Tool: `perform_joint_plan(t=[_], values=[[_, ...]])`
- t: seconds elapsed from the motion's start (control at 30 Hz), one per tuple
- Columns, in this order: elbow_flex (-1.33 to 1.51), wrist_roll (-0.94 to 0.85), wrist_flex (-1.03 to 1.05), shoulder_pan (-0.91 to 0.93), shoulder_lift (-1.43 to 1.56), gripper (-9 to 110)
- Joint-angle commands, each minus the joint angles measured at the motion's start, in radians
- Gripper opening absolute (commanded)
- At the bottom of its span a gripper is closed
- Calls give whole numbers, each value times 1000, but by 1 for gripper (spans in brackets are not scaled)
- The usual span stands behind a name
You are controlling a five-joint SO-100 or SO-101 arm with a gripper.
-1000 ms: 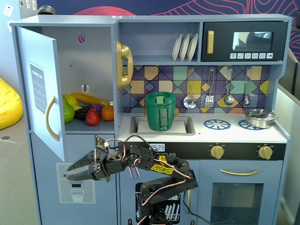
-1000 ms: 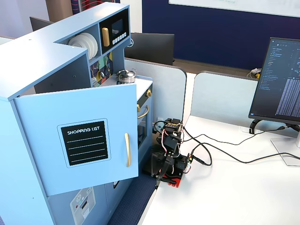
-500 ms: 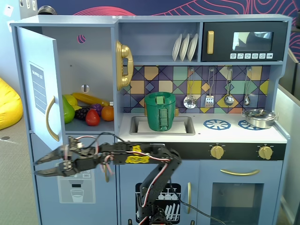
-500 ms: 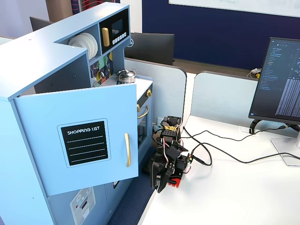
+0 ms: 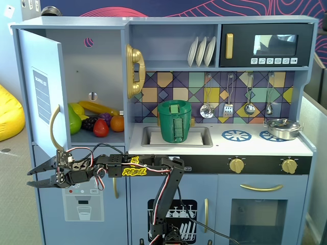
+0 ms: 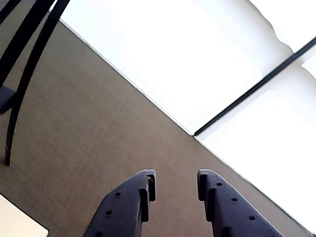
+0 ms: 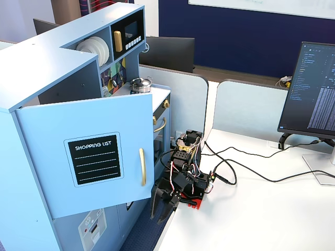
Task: Close the left cabinet door
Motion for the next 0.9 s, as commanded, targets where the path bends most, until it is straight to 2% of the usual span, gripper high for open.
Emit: perform_joint_plan(t=[0.0,0.23,0.7,0.87], values=[[17,-8,-34,57,92,0],[104,-31,-35,181,192,0],[163,-20,-172,687,227,0],[150,-5,-230,784,187,0]])
